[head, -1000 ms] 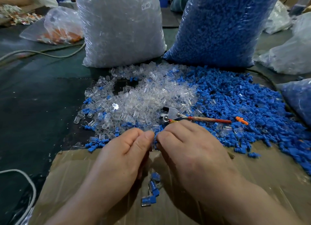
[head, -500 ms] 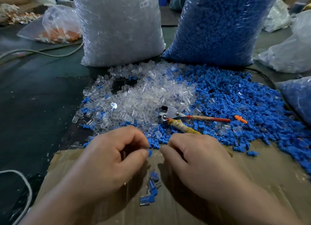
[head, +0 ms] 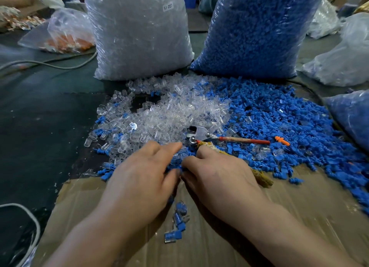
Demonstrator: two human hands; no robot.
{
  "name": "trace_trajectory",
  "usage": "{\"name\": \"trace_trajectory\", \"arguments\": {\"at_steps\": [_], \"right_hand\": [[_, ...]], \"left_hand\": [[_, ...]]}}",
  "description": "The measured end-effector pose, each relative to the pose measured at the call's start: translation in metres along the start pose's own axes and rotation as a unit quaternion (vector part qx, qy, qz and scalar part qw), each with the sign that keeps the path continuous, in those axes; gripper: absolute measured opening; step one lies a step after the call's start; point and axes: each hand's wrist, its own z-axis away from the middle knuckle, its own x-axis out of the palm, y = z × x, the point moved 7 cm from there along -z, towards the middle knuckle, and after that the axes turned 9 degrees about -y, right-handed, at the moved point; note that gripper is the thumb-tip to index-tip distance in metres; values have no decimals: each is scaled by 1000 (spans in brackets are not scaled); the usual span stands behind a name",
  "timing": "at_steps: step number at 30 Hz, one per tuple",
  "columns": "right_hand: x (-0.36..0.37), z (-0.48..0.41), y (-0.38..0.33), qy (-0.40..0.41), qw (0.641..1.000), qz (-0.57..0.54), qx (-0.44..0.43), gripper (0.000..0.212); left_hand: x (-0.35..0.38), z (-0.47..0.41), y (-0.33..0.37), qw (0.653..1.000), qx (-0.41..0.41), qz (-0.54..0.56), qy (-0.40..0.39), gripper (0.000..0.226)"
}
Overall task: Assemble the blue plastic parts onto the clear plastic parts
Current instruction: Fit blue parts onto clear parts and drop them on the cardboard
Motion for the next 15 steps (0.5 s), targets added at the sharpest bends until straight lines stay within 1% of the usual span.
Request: {"name": "trace_trajectory", "arguments": {"at_steps": [3, 6, 9, 11, 13, 15], "right_hand": [[-5, 3, 0, 11, 1000, -2, 3, 22], [-5, 5, 1, 15, 1000, -26, 9, 18], [-5, 4, 0, 26, 999, -32, 18, 24], [-4, 3, -2, 23, 999, -9, 22, 27], [-1, 2, -1, 12, 999, 15, 26, 26], [-2, 2, 0, 11, 999, 17, 28, 22]], "left_hand": [[7, -2, 3, 1000, -10, -11, -18, 55], [5, -3, 0, 1000, -15, 16, -12, 43], [4, -3, -3, 999, -24, 39, -5, 32], [5, -4, -5, 999, -33, 42, -3, 33], [7, -4, -7, 998, -42, 37, -6, 42], [8, -4, -8, 999, -44, 30, -11, 39]]}}
